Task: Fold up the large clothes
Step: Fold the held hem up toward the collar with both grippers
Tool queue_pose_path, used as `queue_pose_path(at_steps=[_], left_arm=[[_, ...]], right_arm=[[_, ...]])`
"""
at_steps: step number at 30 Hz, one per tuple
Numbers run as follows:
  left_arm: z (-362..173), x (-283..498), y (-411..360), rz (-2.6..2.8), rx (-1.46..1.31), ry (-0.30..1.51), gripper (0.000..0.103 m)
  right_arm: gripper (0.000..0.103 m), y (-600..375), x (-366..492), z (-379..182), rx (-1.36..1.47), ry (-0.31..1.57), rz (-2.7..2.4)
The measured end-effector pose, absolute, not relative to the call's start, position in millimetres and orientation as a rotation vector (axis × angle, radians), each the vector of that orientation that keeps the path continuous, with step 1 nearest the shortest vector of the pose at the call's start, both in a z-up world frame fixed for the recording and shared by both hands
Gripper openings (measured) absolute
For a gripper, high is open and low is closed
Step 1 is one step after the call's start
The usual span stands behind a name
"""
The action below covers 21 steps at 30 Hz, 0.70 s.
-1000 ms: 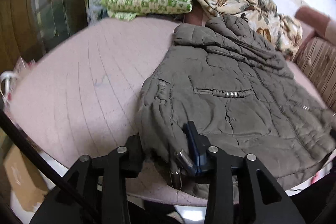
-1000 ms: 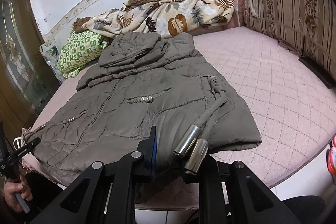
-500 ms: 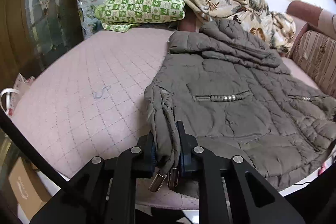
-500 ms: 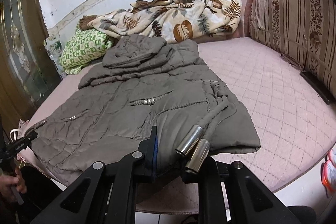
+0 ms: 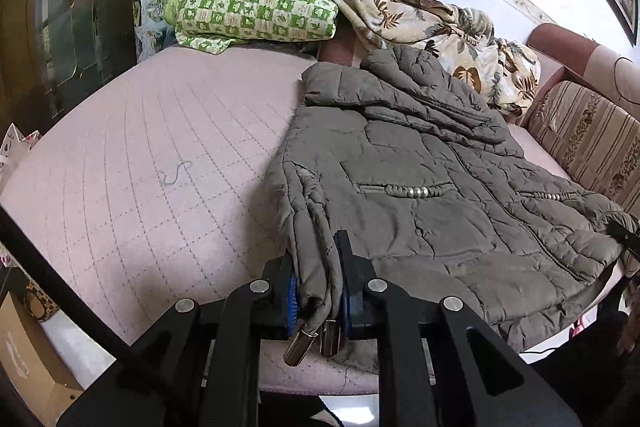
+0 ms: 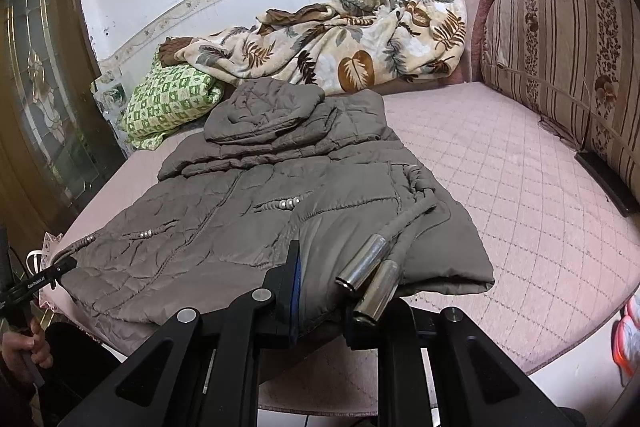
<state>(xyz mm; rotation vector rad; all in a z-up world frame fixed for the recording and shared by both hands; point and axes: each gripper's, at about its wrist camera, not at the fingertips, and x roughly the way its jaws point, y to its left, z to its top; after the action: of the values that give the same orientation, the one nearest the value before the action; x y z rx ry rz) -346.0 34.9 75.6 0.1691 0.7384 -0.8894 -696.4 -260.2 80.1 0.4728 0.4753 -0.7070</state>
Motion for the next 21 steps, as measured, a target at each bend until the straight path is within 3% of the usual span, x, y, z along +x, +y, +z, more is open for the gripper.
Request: queue_pose_path(at_steps=[21], left_arm=[[150, -334, 40, -0.929, 0.1, 0.627, 0.015]], right_arm=[[0.015, -252, -706, 144, 0.409, 0.374, -0.667]])
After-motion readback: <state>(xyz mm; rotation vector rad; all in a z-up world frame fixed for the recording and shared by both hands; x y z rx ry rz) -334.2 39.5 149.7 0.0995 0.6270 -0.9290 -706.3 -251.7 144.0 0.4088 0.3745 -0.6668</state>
